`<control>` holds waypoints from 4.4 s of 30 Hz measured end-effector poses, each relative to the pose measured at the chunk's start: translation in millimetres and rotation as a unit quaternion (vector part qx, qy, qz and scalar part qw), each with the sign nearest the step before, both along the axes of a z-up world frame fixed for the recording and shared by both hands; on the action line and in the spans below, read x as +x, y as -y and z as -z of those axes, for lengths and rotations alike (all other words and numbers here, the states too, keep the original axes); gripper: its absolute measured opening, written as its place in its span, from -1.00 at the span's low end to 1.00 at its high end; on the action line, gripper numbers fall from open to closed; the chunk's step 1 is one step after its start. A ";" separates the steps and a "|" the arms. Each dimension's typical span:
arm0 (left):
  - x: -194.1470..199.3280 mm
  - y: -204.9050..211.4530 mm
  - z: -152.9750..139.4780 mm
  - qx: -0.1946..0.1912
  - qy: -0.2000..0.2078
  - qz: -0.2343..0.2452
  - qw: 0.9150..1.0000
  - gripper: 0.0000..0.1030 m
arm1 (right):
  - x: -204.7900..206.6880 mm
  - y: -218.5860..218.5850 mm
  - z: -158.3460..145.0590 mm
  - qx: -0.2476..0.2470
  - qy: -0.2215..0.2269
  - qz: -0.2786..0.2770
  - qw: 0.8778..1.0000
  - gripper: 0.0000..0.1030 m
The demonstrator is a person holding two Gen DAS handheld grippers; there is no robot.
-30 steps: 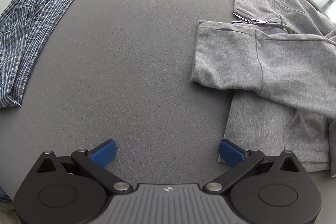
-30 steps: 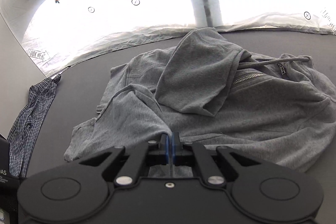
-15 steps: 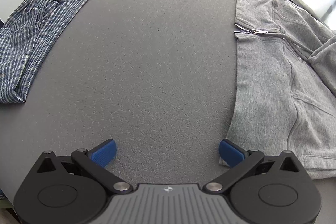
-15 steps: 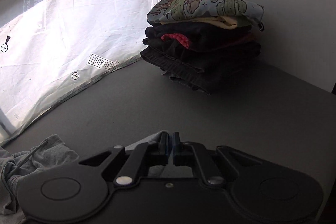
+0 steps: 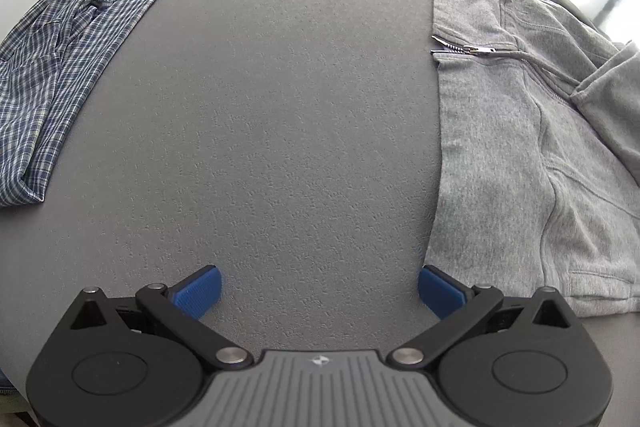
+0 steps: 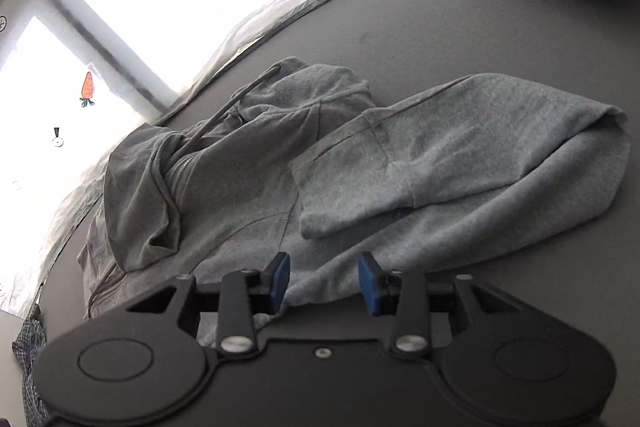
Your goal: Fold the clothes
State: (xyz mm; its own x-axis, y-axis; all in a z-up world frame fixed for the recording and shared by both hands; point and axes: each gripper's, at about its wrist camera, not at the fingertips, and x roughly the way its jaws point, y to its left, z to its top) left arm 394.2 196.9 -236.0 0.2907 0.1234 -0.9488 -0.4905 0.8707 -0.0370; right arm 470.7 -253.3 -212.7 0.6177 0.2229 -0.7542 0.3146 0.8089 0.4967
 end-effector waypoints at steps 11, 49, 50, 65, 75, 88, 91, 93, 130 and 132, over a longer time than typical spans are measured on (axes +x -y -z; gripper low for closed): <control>-56.6 -51.8 -10.7 -0.031 0.033 0.001 0.999 1.00 | -28.0 -112.0 64.9 0.302 -0.106 -0.043 0.946 -0.22; -83.3 -20.7 -2.8 0.021 0.013 0.015 1.000 1.00 | -70.2 -75.5 24.6 0.175 -0.048 -0.017 0.983 -0.92; -85.5 -13.0 -4.1 0.021 0.014 0.020 0.999 1.00 | -82.0 -50.0 23.4 0.174 -0.050 -0.011 0.983 -0.92; -37.4 113.3 -24.4 -0.050 0.102 0.222 0.968 0.97 | -146.0 123.9 7.0 -0.031 -0.071 0.022 0.997 -0.89; -27.2 166.8 -9.8 -0.031 0.083 0.254 0.963 0.17 | -131.5 113.8 2.7 -0.104 -0.043 -0.029 0.993 -0.32; -104.0 180.5 -19.4 0.098 0.046 0.241 0.964 -0.93 | -142.2 114.7 4.9 -0.078 -0.030 -0.084 0.993 -0.81; -127.5 175.5 -24.0 0.085 0.024 0.229 0.970 -0.93 | -151.5 111.6 -1.3 -0.072 -0.038 -0.107 0.991 -0.81; -135.4 165.1 -28.0 0.059 0.013 0.211 0.976 -0.93 | -159.5 110.9 -2.7 -0.069 -0.046 -0.121 0.989 -0.81; 128.7 187.3 -37.1 0.010 0.141 0.281 0.949 -0.12 | -2.7 93.9 -20.0 -0.167 0.023 -0.005 0.986 -0.32; 133.5 187.7 -36.4 0.039 0.136 0.280 0.950 -1.00 | 10.0 92.7 -21.1 -0.180 0.012 -0.001 0.984 -0.32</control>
State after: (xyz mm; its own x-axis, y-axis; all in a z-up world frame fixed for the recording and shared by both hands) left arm 527.7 9.2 -199.6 0.5648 -0.0557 -0.8234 0.0683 0.9975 -0.0206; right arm 480.7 -346.0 -191.6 0.6356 -0.0559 -0.7700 0.3054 0.9342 0.1843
